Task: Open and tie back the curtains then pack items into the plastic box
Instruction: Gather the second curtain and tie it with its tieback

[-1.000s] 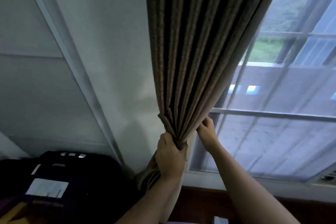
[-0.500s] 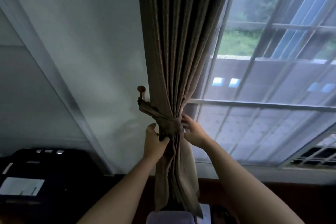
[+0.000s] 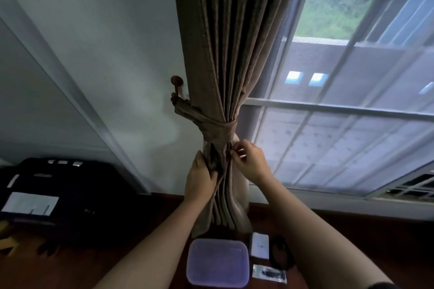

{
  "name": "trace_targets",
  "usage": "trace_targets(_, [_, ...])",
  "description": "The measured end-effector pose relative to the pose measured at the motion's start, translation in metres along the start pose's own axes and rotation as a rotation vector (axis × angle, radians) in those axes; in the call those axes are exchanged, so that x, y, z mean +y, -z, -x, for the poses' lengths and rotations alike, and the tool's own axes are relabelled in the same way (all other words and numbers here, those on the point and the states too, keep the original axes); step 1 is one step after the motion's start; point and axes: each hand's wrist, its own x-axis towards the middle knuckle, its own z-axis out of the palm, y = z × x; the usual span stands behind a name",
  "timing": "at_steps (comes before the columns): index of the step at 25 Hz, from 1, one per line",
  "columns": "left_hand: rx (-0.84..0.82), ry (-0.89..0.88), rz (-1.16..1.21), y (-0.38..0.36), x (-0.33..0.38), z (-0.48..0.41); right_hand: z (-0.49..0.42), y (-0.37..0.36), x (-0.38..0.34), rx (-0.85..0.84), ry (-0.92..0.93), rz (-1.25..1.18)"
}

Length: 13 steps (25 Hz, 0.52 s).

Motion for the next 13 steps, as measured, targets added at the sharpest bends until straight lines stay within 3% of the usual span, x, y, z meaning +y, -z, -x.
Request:
trace_targets(4, [-0.026,-0.025,0.034,-0.007,-0.013,0.000,0.003,-0.021,0.003,-0.218,-0.087,0.033])
trace_targets(10, [0.210,-0.091,-0.100,0.013,-0.028,-0.007,0.011,-0.033,0.010,-0.106,-0.003,0.146])
trace_targets(13, [0.099,-0.074,0.161,0.020,-0.042,-0.003,0.029,-0.039,0.001,-0.099,0.013,0.114])
